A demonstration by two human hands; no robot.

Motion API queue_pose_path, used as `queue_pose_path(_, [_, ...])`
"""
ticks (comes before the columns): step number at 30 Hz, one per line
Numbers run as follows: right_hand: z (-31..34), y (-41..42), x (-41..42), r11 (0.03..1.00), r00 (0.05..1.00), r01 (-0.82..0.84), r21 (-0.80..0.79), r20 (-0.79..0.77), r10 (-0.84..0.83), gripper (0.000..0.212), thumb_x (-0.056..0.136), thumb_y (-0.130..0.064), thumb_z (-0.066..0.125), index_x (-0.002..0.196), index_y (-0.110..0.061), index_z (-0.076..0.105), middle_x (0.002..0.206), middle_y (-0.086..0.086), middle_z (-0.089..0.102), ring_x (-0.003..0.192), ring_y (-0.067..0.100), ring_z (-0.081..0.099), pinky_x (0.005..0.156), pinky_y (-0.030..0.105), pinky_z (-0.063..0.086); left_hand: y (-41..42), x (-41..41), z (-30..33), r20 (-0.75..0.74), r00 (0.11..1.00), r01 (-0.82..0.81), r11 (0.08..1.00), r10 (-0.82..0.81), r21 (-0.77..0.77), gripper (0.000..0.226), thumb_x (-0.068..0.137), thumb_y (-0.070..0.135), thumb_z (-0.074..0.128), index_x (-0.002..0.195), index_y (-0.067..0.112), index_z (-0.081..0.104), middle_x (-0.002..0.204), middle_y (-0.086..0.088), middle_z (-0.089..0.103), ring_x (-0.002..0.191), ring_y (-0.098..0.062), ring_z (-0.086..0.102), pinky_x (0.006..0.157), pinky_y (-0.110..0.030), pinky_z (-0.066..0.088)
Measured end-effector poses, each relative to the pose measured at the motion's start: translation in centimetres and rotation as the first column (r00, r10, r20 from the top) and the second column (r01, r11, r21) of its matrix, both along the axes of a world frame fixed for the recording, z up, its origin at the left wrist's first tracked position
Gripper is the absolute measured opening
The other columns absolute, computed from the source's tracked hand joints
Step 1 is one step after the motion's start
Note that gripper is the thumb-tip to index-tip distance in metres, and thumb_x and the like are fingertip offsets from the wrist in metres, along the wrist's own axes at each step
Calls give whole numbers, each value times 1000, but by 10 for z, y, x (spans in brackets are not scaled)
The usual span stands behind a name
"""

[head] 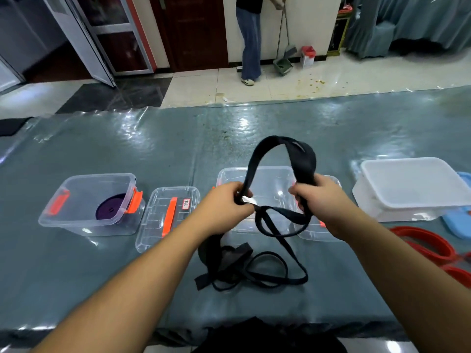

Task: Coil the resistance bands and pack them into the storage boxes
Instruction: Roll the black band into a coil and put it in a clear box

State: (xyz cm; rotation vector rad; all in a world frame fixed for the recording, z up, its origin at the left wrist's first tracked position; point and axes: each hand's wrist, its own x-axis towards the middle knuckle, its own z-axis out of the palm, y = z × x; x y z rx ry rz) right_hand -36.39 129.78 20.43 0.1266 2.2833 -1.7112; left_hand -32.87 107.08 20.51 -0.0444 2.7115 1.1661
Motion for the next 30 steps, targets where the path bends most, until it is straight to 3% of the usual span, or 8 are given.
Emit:
queue_pose_path(5, [-19,14,0,844,990,-133,520,27,140,17,85,-19,64,74,-17,51,67,2,58,62,21,53,56,31,38,-21,-8,6,-2,994,-109,991,109,-84,10,87,33,65,80,26,66,62,12,60,60,-11,56,57,-27,41])
queue_pose_path(11, [-43,36,-2,617,981,-193,763,127,149,7,87,-21,56,82,-16,53,77,5,60,71,26,58,57,32,40,-42,-15,7,-96,972,-234,928,216,-288,10,82,29,63,76,22,62,64,6,63,66,-17,60,58,-31,44])
queue_pose_path(14, [-46,35,-1,594,973,-224,773,144,180,10,91,-23,55,84,-16,55,76,4,60,74,29,59,59,33,42,-44,-13,1,-77,980,-199,894,183,-401,9,83,31,62,84,22,63,76,4,68,77,-22,63,68,-34,51])
queue_pose_path(16, [-43,31,0,668,978,-197,718,101,180,21,95,-30,56,81,-14,56,71,5,61,70,29,61,54,32,39,-43,-11,-7,-64,986,-165,914,152,-371,9,87,33,61,85,24,60,78,5,66,79,-23,63,70,-35,51])
queue_pose_path(20, [-31,28,4,787,980,-187,588,58,190,40,95,-47,62,84,-9,59,66,4,59,60,21,56,56,33,40,-42,-8,-7,-106,979,-188,970,173,-153,23,93,41,64,82,24,55,68,8,60,67,-15,59,63,-34,47])
queue_pose_path(26, [-32,29,5,862,959,-283,421,128,252,33,87,-46,74,97,-15,64,84,10,64,70,22,60,66,36,51,-24,-7,58,-296,938,-124,973,179,197,12,92,27,69,83,26,61,58,19,49,55,-5,44,60,-28,37])
queue_pose_path(28, [-31,22,8,863,936,-352,363,151,318,38,78,-50,78,103,-25,65,95,4,71,82,22,70,81,42,60,-15,-9,87,-333,932,-41,955,143,294,10,89,24,71,83,26,63,58,18,49,55,-6,44,59,-26,37])
queue_pose_path(30, [-25,11,10,824,922,-383,417,126,365,64,69,-58,80,123,-33,59,115,-6,66,104,17,67,97,44,56,-3,-11,110,-372,924,30,955,86,296,8,86,25,72,85,21,65,61,16,50,57,-9,46,60,-27,40])
